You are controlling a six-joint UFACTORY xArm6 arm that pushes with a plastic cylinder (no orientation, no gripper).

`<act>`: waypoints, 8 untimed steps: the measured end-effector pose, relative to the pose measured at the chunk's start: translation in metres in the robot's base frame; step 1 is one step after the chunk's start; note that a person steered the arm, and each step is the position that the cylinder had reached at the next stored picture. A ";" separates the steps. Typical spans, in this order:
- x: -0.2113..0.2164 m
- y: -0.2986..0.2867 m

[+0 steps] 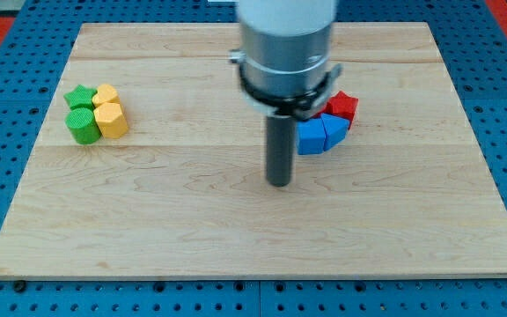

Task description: Separate the red blocks grom the blue blocks

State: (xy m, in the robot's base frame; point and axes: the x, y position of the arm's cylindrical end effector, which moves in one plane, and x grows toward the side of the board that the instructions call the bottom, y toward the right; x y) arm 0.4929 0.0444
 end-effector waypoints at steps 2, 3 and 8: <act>-0.048 0.087; -0.077 0.112; -0.106 0.034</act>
State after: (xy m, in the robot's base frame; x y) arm 0.3871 0.0787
